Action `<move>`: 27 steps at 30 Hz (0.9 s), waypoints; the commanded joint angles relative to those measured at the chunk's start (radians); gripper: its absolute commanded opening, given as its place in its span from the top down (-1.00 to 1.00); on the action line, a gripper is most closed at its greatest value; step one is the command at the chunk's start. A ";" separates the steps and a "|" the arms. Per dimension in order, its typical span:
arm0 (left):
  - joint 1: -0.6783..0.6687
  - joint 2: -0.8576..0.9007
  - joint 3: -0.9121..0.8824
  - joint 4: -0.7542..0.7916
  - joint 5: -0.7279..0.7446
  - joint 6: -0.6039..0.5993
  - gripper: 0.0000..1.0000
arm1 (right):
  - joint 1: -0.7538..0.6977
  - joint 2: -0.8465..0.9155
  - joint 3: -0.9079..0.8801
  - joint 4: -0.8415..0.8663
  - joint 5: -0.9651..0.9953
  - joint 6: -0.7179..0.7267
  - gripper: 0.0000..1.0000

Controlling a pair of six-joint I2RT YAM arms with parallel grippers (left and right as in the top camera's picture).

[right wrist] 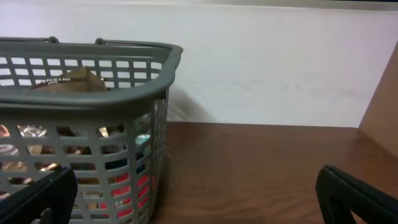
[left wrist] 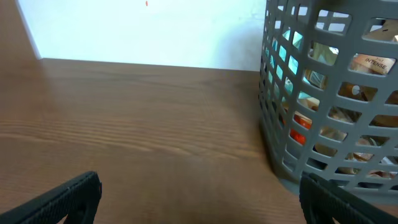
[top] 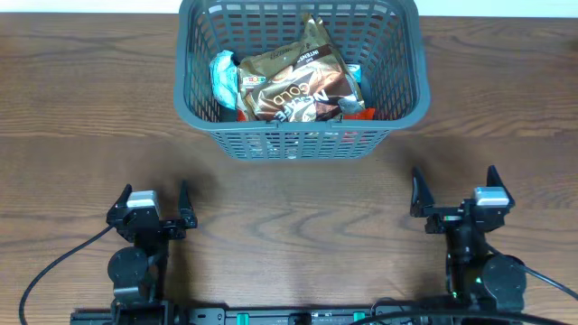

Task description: Pack container

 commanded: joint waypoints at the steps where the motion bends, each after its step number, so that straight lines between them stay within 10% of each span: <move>1: -0.003 -0.001 -0.014 -0.037 0.014 -0.005 -0.97 | 0.007 -0.025 -0.056 0.026 -0.009 -0.011 -0.99; 27: -0.003 -0.001 -0.014 -0.037 0.014 -0.005 -0.97 | 0.007 -0.137 -0.285 0.082 -0.155 -0.005 -0.98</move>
